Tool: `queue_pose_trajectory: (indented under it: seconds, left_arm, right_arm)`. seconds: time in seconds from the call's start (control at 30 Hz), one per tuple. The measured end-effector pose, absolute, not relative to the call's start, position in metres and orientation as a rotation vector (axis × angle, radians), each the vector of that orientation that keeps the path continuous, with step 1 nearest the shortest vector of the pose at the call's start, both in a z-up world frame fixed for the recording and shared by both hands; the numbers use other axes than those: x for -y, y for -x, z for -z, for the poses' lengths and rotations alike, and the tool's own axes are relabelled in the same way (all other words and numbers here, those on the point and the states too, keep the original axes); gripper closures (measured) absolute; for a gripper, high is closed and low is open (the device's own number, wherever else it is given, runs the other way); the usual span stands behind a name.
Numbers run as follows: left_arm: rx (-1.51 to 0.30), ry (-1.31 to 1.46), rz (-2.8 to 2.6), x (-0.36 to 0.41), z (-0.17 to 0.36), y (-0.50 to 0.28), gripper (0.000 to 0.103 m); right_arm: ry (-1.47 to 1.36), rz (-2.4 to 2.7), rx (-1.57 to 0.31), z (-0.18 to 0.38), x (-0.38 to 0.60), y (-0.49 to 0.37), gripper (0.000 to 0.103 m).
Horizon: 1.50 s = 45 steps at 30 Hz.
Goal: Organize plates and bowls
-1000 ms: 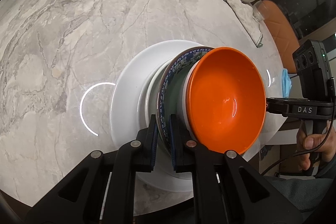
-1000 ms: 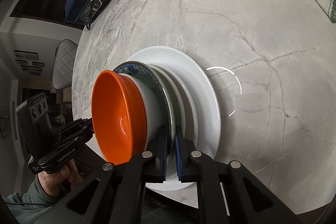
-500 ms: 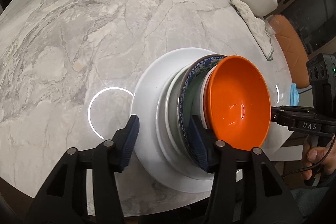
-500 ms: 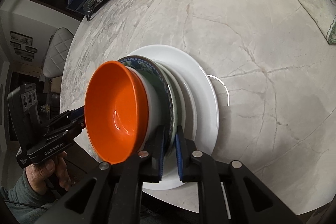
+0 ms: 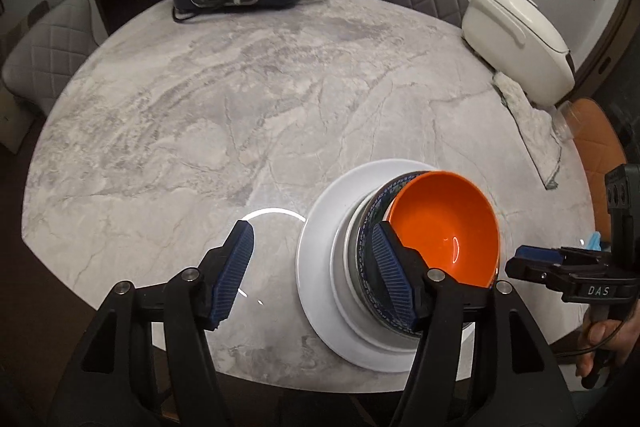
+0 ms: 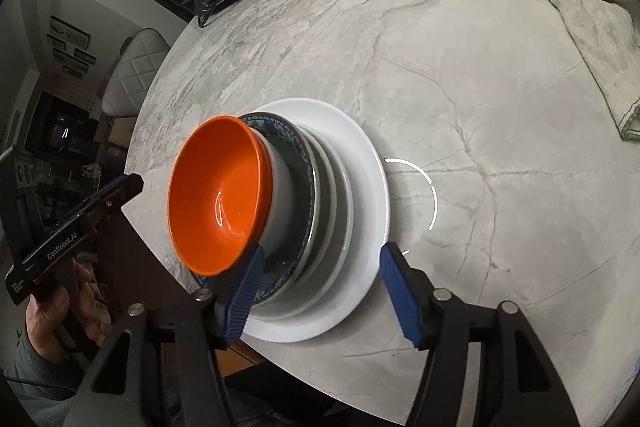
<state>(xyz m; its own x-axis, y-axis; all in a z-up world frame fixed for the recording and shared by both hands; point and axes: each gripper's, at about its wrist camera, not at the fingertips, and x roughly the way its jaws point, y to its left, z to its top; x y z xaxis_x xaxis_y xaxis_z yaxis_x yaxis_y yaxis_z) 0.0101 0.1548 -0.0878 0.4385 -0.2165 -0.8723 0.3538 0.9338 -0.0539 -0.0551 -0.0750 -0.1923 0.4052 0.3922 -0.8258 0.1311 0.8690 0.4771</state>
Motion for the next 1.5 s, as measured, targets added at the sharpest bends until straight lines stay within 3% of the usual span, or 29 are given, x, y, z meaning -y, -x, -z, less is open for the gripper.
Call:
queue_pose_trajectory:
  seconds: [0.13, 0.2, 0.27, 0.7, 1.07, 1.5]
  left_arm:
    - [-0.938, -0.19, 0.18, -0.142, 0.049, 0.028, 0.043]
    - [-0.907, -0.247, 0.028, -0.132, 0.035, 0.046, 0.03]
    - [-0.926, -0.296, -0.067, -0.121, 0.026, 0.063, 0.026]
    - [-1.045, -0.05, 0.203, -0.085, -0.004, 0.1, 0.026]
    - [-1.031, -0.171, 0.166, -0.072, -0.018, 0.075, 0.026]
    - [-1.023, -0.121, 0.18, -0.094, -0.03, 0.047, 0.026]
  right_arm:
    - [-0.503, -0.23, -1.141, 0.189, 0.085, 0.062, 0.04]
    - [-0.488, -0.254, -1.132, 0.187, 0.09, 0.066, 0.039]
    - [-0.481, -0.283, -1.124, 0.184, 0.094, 0.07, 0.039]
    - [-0.461, -0.324, -1.063, 0.158, 0.111, 0.09, 0.039]
    - [-0.496, -0.233, -1.043, 0.15, 0.125, 0.097, 0.039]
    - [-0.489, -0.173, -1.042, 0.147, 0.111, 0.1, 0.038]
